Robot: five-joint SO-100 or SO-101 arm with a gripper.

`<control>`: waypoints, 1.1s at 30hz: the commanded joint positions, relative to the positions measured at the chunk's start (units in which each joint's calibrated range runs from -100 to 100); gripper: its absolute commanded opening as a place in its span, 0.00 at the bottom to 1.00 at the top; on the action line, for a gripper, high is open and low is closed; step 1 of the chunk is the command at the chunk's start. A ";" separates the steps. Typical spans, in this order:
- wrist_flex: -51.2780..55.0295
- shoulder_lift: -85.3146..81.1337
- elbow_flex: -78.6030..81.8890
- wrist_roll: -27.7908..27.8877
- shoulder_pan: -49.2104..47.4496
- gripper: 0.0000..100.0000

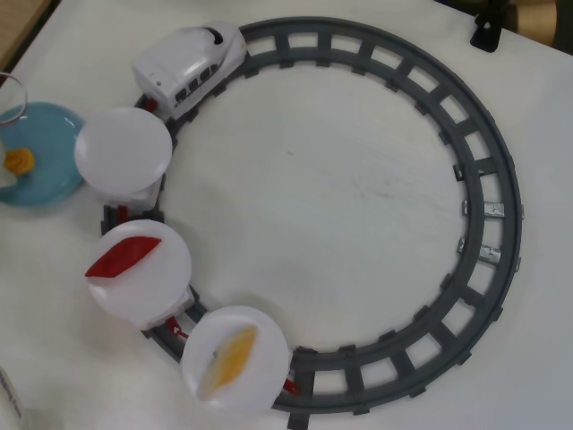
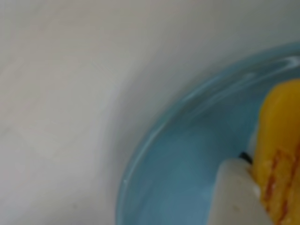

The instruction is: Pick up the sushi from the Shinkansen and put it on the blue dish

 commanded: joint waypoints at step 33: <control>0.43 4.39 -10.95 0.69 2.90 0.25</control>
